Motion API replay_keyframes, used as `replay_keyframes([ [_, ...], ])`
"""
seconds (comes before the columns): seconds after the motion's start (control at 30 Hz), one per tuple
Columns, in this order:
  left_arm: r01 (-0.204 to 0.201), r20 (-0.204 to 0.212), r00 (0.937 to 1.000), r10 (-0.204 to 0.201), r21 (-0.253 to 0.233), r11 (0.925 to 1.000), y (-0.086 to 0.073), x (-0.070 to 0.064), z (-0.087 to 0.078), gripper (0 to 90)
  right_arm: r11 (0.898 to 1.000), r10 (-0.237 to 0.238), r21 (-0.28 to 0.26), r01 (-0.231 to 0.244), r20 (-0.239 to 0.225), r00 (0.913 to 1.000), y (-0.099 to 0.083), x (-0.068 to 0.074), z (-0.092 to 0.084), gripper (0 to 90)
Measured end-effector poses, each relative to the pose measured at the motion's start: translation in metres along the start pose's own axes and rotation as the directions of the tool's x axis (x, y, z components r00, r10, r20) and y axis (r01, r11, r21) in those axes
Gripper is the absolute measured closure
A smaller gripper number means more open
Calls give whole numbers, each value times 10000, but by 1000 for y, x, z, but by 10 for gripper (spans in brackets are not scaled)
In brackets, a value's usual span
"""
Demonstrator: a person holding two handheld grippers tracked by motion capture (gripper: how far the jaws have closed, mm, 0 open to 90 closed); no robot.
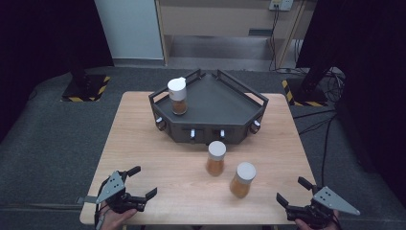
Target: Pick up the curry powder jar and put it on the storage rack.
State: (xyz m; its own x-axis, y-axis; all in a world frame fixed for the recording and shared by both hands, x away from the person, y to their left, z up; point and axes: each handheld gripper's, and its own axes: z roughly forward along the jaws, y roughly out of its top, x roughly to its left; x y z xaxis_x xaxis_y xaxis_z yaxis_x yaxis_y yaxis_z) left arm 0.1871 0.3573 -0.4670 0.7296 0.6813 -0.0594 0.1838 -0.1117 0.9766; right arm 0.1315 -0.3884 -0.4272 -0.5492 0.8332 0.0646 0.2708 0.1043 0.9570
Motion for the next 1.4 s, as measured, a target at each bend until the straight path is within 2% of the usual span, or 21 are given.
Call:
replay_keyframes([
  [0.17, 10, 0, 10000, -10, 3, 10000, 0, 0, 0, 0, 9999, -59, 134, 63, -262, 9996, 2, -2, 2, 13],
  [0.23, 23, -1, 10000, -23, 7, 10000, 0, 0, 0, 0, 9998, -99, 183, 103, -223, 9997, 4, 0, 3, 14],
  [0.47, 153, 95, 9998, -153, 57, 9999, -1, 2, 1, 0, 9998, 34, 221, -23, -500, 9987, 12, -1, 3, 32],
  [0.67, 189, 118, 9997, -190, 83, 9998, 0, 3, 1, 0, 9996, -214, 181, 227, -720, 9972, 33, 1, 8, 39],
  [1.03, 266, 125, 9996, -267, 87, 9996, -1, 3, 1, 0, 9949, -798, 476, 893, -1740, 9815, 84, 5, 47, 45],
  [1.4, 293, 130, 9995, -294, 86, 9995, 0, 4, 1, 0, 9867, -1183, 779, 1427, -2575, 9590, 117, 8, 89, 48],
])
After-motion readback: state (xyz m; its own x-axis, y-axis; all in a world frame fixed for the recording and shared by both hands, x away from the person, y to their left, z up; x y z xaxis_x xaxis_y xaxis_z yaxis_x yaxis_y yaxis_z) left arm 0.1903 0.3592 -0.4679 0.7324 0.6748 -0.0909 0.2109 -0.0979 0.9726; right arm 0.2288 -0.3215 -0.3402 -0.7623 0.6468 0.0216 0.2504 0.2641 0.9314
